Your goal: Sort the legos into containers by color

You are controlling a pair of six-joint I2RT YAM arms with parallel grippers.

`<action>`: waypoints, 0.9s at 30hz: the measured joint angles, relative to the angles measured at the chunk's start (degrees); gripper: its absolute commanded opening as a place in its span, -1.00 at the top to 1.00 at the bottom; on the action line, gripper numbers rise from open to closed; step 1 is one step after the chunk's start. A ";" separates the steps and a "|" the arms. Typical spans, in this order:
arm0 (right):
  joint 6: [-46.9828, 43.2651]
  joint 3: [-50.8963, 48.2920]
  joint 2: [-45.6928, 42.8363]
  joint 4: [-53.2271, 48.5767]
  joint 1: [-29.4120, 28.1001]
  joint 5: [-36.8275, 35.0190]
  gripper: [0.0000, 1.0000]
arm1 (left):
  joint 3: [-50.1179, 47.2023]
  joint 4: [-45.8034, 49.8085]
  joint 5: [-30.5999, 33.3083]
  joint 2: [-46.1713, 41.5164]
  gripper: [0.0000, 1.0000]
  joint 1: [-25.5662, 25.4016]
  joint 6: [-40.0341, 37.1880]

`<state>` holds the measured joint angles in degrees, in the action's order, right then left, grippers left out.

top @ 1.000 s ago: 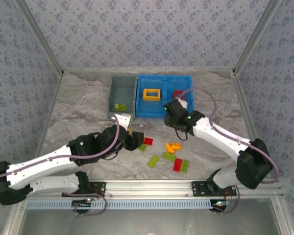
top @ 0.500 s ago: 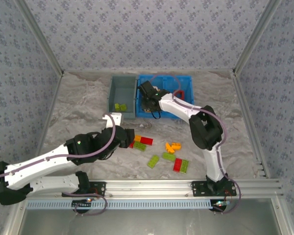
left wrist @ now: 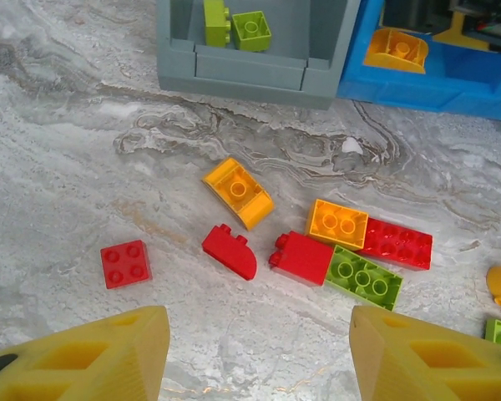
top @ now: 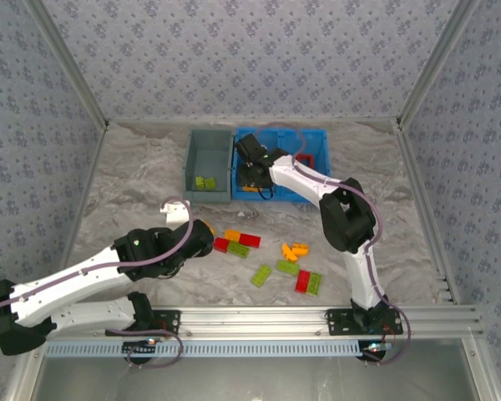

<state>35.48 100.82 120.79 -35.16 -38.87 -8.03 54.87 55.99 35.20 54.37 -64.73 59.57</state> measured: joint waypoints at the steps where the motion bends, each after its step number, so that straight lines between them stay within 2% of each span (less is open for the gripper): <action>1: -0.04 -0.61 -1.16 0.00 -0.26 -0.44 -0.10 | 0.00 0.00 -0.11 0.00 -0.17 0.35 0.09; 4: -0.50 -4.28 -7.39 0.17 -1.86 -2.91 -0.08 | 0.00 0.00 -1.75 0.04 -0.18 2.67 0.07; 7: -0.96 -10.08 -16.33 1.92 -4.66 -5.81 -0.08 | -0.15 -0.22 -5.29 0.15 -0.20 7.28 -0.13; 12: -2.86 -25.03 -32.30 9.38 -12.13 -9.81 -0.10 | -3.85 -4.85 -16.70 2.64 -0.23 21.09 -0.90; 15: -3.98 -35.74 -39.41 14.21 -17.86 -11.39 -0.10 | -5.84 -8.94 -21.84 6.69 -0.23 25.86 -1.05; 20: -3.23 -46.21 -42.97 17.00 -24.70 -13.81 -0.11 | -6.95 -17.46 -28.33 16.65 -0.35 30.27 -1.03; 27: 0.17 -49.22 -44.41 17.75 -29.75 -16.72 -0.11 | -6.95 -25.90 -31.12 27.76 -0.36 32.44 -0.48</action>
<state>35.66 51.59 76.38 -17.41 -68.62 -24.75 47.92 30.09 4.08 82.13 -32.29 59.09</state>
